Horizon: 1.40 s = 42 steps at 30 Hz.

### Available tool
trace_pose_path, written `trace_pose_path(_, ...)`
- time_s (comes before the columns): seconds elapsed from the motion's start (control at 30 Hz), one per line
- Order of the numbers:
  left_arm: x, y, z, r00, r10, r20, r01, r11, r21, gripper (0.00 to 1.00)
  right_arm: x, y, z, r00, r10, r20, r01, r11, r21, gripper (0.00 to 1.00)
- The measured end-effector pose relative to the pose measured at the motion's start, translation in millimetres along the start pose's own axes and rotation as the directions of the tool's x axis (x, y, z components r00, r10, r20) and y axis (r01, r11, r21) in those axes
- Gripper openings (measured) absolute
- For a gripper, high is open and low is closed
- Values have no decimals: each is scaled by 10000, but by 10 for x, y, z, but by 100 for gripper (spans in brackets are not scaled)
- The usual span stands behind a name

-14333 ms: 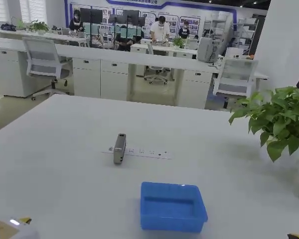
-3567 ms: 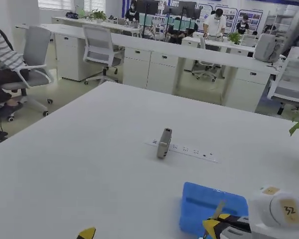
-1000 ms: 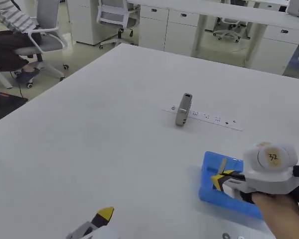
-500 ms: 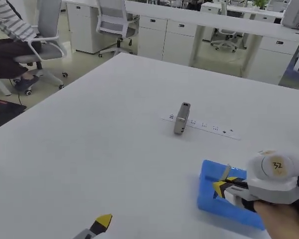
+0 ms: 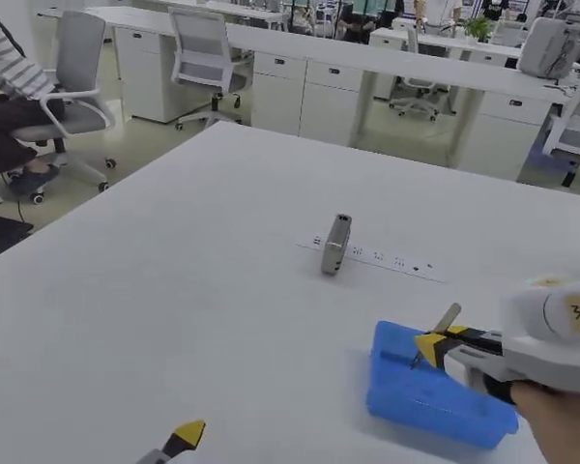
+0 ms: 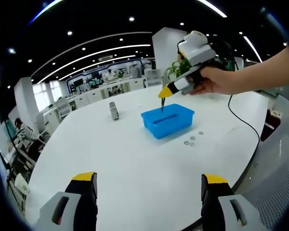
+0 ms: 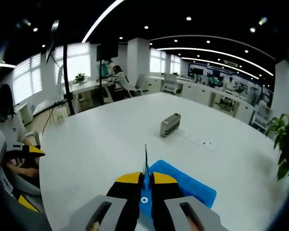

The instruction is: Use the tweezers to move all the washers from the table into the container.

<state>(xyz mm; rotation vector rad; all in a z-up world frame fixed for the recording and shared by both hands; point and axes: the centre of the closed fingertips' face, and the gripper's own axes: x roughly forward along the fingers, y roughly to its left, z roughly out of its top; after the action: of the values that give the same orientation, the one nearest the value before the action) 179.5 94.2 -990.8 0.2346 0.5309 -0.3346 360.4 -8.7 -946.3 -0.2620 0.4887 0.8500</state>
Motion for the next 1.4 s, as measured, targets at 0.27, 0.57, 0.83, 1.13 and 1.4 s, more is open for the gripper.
trace_pose_path(0.27,3,-9,1,10000,-58,-1,58,10000,-51,91,-210,68,6,9994,-93,341,88,9998,158,3)
trace_pose_path(0.57,-1,-19,-5,10000,-71,-36,71,10000,12,91,-279,132,-288,9997,-134,184,116,9959,896,3)
trace_pose_path(0.83,4,-27,-14,9999,-85,-117,86,9999,89,91,-271,211,-551,9998,-56,-183,80,9913,1312,3)
trace_pose_path(1.13,12,-31,-25,9998,-105,-189,107,9999,101,91,-256,226,-817,9977,-42,-675,154,9859,1669,3)
trace_pose_path(1.4,12,-9,-32,9998,-5,-215,7,9999,104,91,-253,260,-927,9961,5,-882,162,9819,1888,4)
